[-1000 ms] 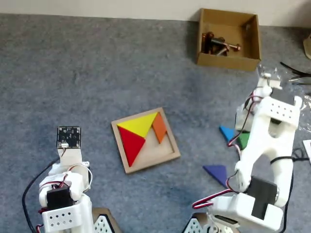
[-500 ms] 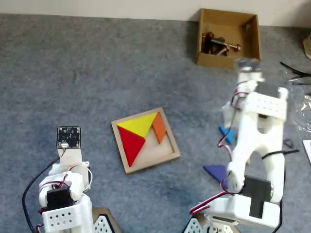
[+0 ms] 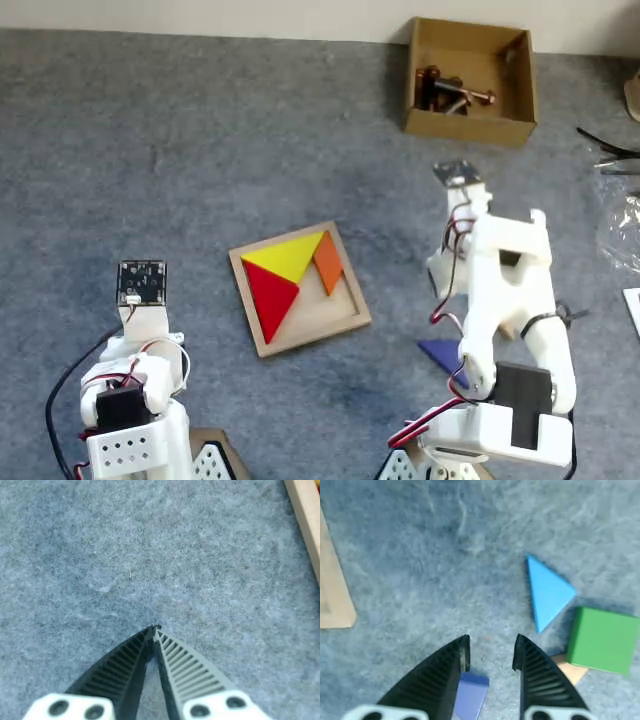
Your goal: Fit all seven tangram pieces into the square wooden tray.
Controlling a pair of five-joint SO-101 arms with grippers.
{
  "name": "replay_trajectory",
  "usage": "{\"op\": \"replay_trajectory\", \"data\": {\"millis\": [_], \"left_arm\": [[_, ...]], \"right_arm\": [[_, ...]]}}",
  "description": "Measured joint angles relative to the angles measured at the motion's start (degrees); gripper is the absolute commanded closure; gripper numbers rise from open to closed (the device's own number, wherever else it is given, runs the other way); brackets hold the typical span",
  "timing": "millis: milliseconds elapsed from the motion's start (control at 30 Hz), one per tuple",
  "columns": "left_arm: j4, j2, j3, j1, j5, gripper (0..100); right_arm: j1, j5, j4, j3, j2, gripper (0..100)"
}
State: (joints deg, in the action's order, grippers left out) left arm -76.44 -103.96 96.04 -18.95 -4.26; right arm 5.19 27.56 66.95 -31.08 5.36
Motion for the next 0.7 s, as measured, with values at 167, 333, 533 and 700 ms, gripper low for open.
{"op": "replay_trajectory", "data": {"millis": [167, 333, 533, 700], "left_arm": [[0.0, 0.0, 0.0, 0.0, 0.0, 99], [0.0, 0.0, 0.0, 0.0, 0.0, 99], [0.0, 0.0, 0.0, 0.0, 0.0, 99], [0.0, 0.0, 0.0, 0.0, 0.0, 99]], "right_arm": [[-0.09, 0.18, -4.92, -5.1, 0.0, 85.5], [-0.09, 0.18, -7.3, -6.59, 0.0, 85.6], [-0.09, 0.18, -7.82, -6.68, 0.0, 85.6], [-0.09, 0.18, -7.82, -6.68, 0.0, 85.6]]}}
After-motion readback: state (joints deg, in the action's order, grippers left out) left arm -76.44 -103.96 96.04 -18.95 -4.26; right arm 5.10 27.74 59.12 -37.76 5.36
